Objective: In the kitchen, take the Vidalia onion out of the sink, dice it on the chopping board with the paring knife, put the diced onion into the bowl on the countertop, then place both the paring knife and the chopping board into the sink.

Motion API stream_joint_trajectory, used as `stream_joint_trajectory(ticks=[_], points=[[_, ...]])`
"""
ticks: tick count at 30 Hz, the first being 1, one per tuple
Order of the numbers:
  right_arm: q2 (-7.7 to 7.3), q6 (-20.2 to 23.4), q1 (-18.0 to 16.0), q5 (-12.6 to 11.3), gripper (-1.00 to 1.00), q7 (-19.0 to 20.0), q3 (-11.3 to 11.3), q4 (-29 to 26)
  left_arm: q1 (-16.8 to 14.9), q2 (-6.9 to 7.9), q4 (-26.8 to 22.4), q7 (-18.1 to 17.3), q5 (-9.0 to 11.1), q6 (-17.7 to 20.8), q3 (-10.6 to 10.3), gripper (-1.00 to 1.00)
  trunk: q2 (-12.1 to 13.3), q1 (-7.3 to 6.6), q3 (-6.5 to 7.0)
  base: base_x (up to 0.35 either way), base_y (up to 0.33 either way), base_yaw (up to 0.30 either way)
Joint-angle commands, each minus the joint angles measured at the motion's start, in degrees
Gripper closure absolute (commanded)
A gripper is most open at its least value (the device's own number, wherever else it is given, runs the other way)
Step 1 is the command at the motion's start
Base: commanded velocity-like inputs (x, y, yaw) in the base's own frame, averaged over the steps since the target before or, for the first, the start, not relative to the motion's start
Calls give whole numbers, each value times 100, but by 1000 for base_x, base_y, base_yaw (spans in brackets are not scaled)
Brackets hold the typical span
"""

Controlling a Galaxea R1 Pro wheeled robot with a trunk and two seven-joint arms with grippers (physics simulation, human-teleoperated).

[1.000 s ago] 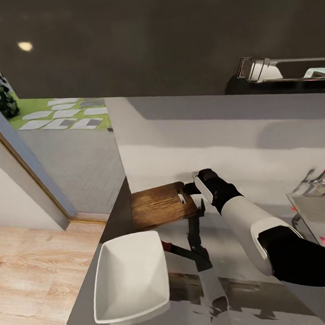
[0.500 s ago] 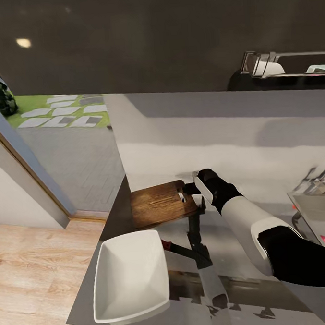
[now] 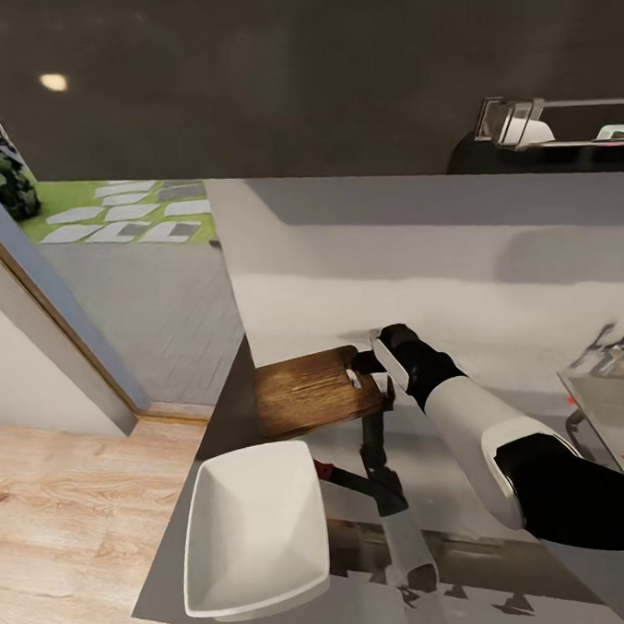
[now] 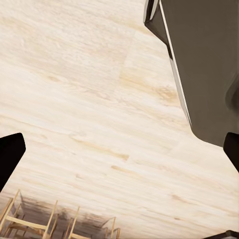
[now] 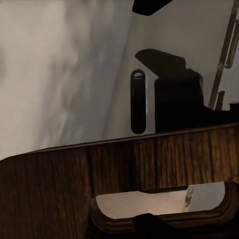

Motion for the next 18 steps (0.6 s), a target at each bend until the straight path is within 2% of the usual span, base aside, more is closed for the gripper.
stream_joint_trajectory(ticks=[1,18], points=[[-4,20,-5,-62,-100,-45,42,-5,-4,-1,-2,10,-54,19,48,-100,-10,3,-11,0,0,8],[-4,20,-5,-58,-100,-45,42,-5,-4,-1,-1,10,-54,19,48,-100,-10,3,-143,0,0,1]])
